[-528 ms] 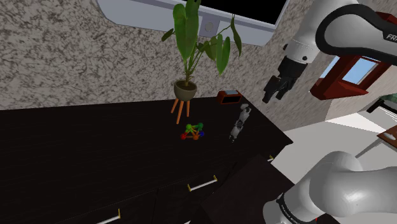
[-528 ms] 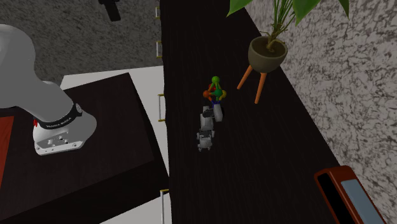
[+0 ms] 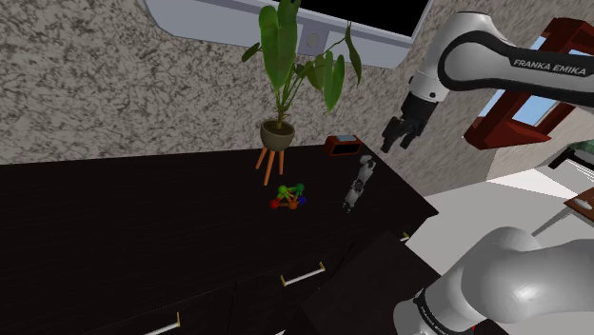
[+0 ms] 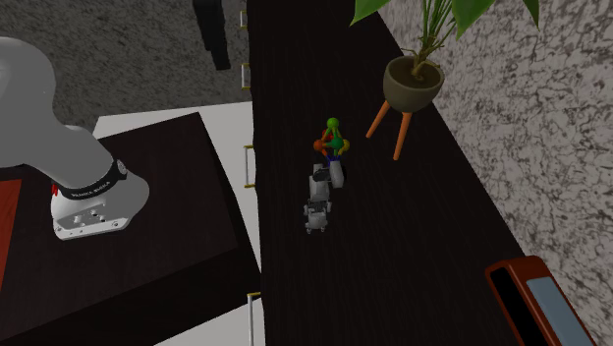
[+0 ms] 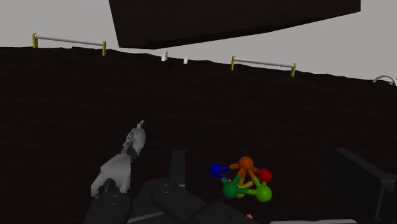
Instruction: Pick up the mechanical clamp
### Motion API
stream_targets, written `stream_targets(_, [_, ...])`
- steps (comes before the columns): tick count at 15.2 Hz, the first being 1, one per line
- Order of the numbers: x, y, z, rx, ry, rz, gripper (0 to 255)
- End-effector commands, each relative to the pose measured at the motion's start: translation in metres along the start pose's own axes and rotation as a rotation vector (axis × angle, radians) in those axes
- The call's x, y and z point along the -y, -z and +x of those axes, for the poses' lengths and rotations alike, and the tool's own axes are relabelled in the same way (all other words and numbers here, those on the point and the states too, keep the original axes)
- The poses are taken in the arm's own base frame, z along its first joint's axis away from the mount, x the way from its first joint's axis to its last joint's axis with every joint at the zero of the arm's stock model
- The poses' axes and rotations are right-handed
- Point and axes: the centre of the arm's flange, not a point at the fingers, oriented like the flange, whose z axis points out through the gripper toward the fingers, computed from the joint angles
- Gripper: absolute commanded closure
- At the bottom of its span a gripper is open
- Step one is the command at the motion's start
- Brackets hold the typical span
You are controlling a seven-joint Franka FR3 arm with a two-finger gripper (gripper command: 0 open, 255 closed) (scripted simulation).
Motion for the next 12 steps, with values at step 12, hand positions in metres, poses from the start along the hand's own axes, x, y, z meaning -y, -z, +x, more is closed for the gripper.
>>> stream_targets(12, [-0.099, -0.095, 0.105, 0.001, -0.064, 0.010, 0])
